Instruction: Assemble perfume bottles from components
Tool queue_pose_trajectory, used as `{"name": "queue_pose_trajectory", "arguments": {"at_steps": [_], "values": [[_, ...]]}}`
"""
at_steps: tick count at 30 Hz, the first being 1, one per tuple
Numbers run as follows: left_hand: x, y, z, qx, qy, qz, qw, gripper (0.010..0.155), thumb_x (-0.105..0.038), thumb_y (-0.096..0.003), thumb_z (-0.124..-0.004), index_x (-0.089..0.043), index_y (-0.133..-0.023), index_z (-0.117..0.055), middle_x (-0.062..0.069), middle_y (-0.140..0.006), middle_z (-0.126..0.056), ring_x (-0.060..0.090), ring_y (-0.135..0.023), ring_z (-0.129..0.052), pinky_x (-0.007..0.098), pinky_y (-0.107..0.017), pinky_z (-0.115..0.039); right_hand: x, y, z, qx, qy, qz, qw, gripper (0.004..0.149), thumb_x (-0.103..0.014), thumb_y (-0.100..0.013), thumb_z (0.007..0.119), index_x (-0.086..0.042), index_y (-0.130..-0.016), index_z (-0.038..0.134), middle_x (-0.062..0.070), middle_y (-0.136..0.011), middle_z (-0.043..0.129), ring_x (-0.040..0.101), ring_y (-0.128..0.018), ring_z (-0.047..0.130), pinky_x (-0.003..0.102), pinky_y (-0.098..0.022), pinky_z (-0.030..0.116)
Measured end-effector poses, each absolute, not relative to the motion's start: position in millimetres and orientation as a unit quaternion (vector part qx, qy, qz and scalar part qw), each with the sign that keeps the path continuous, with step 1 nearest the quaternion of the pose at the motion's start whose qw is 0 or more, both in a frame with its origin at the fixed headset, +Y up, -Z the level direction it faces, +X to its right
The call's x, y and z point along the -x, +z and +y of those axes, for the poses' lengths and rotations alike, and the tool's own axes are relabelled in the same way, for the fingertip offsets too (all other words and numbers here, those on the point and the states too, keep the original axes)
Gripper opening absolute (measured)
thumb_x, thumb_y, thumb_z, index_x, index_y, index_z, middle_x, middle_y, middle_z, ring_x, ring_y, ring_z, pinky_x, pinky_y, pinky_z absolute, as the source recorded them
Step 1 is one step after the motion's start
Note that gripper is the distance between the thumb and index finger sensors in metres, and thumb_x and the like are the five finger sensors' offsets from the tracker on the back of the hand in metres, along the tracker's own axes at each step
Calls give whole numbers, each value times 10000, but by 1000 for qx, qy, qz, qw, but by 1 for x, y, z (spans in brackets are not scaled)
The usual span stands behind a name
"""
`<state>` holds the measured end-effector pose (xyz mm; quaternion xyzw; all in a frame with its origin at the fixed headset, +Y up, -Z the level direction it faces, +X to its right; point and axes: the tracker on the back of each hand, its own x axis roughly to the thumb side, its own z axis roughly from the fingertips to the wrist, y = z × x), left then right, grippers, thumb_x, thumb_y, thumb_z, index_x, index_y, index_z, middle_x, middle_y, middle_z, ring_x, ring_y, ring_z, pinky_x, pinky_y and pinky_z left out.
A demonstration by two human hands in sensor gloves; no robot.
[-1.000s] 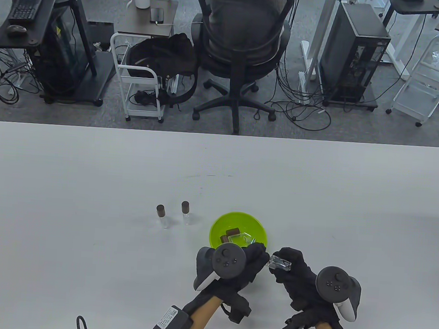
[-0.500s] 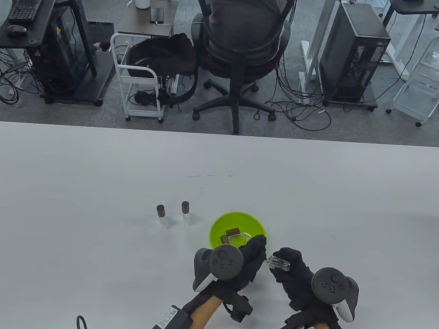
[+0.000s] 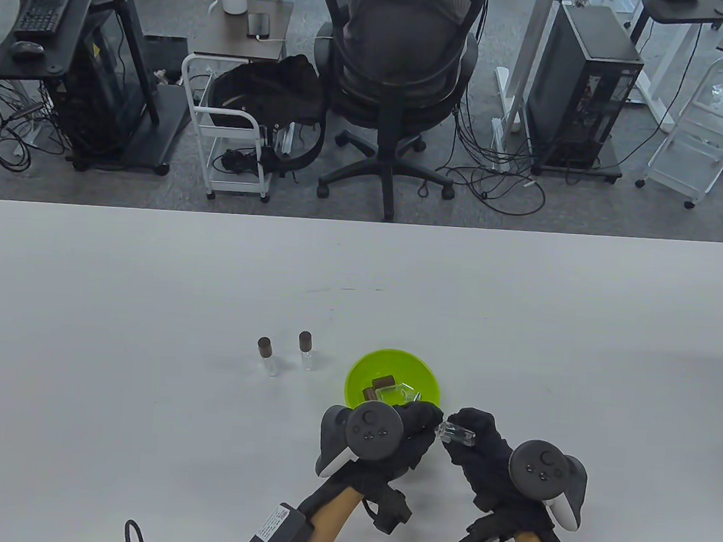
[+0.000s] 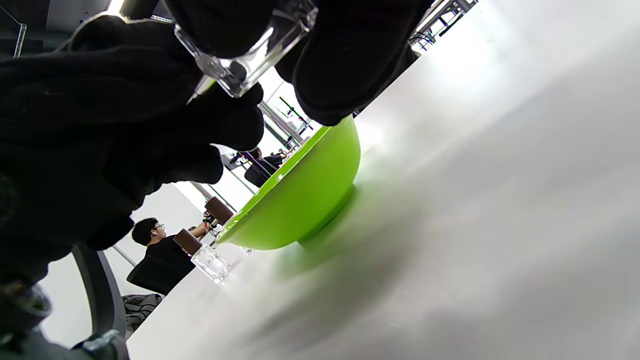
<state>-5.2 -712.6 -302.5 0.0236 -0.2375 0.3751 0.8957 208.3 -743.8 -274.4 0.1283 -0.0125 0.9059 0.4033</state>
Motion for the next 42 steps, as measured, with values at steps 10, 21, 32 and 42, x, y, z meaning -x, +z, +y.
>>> {"name": "queue_pose_trajectory", "arguments": {"at_steps": [10,21,32,42], "values": [[7,-307,-710,46,389,-167,905,500,-442,-545,-746,-136,-937,-800,43,-729,-1014,185,-523,-1063,290,-432,-855,-209,-273,-743,-133,905,-18,404,575,-309,-553,679,-165,-1035,401,115,-1068,661,251,-869,928,296,-623,887],[10,-310,-714,22,463,-192,865,511,-418,-584,-679,-107,-989,-696,135,-886,-909,275,-659,-1048,319,-506,-881,-208,-271,-740,-141,902,-26,406,576,-310,-548,677,-170,-1032,399,111,-1066,663,248,-869,931,291,-621,891],[7,-309,-707,42,405,-241,881,363,-315,-527,-805,-268,-884,-765,70,-986,-853,292,-817,-957,381,-634,-793,-206,-271,-740,-139,910,-33,390,577,-313,-544,682,-166,-1029,407,112,-1059,676,243,-861,947,272,-612,906],[7,-310,-712,94,405,-169,894,562,-478,-598,-623,-69,-949,-780,109,-775,-1003,215,-526,-1090,290,-421,-889,-205,-268,-734,-145,916,-58,371,577,-314,-543,683,-169,-1028,405,111,-1060,673,243,-863,946,269,-614,906]]}}
